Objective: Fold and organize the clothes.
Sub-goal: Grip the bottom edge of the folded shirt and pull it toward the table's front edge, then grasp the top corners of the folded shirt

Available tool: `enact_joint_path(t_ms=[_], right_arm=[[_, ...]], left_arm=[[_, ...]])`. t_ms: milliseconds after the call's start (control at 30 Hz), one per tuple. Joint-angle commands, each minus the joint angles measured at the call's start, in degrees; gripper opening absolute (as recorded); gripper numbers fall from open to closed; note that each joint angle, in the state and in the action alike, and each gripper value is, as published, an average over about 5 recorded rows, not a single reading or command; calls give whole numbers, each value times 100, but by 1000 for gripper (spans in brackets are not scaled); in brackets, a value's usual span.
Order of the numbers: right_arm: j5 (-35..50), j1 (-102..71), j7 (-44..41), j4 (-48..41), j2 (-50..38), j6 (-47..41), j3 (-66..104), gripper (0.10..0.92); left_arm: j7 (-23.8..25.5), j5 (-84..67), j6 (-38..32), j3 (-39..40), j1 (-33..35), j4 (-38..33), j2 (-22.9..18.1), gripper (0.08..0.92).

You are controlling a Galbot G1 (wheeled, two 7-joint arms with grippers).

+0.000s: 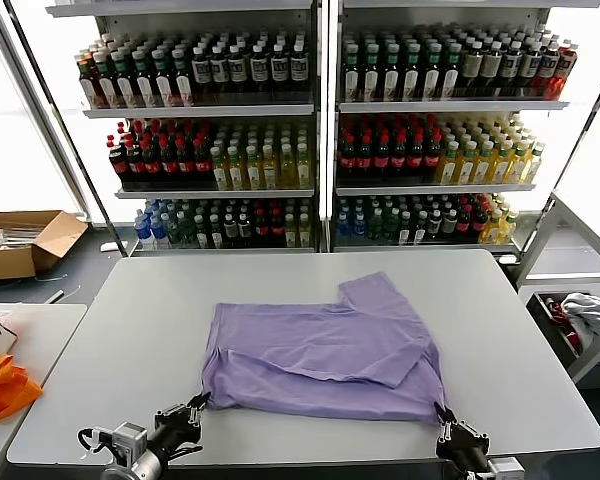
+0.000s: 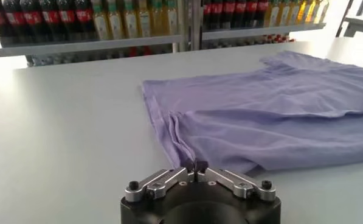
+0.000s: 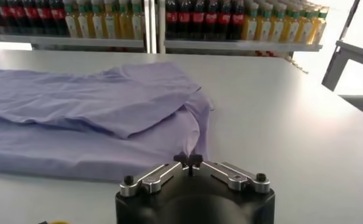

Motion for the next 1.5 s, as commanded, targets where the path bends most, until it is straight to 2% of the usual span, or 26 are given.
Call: enact_joint_path(t_ms=[33, 300, 433, 567, 833, 933, 1200, 1367, 1500], right_arm=[[-51, -332, -54, 121, 17, 85, 160, 107], [-127, -183, -49, 222, -21, 9, -3, 107], [-130, -157, -52, 294, -37, -69, 43, 142], [-8, 50, -126, 280, -109, -125, 310, 241], [791, 1084, -473, 18, -635, -425, 735, 475], [1050, 2057, -805, -479, -1000, -718, 573, 562], [1257, 4985, -2158, -2799, -1402, -1005, -853, 783], [1255, 6355, -2835, -4171, -1346, -1089, -1767, 821], [1101, 7399, -3109, -5234, -1090, -1104, -2456, 823]], left_arm=[[45, 124, 48, -115, 705, -396, -59, 85], [123, 143, 113, -339, 893, -473, 24, 85], [187, 143, 172, -495, 836, -517, 98, 85], [232, -30, 233, -738, 602, -463, 233, 120], [494, -401, 258, -1209, -104, -20, 681, 349], [717, -498, 248, -1106, -586, 259, 919, 435], [1398, -728, 84, -260, -2167, 1445, 1487, 661], [1541, -898, 16, 312, -2906, 2086, 1715, 792], [1644, -1011, -97, 864, -3515, 2616, 1694, 820]])
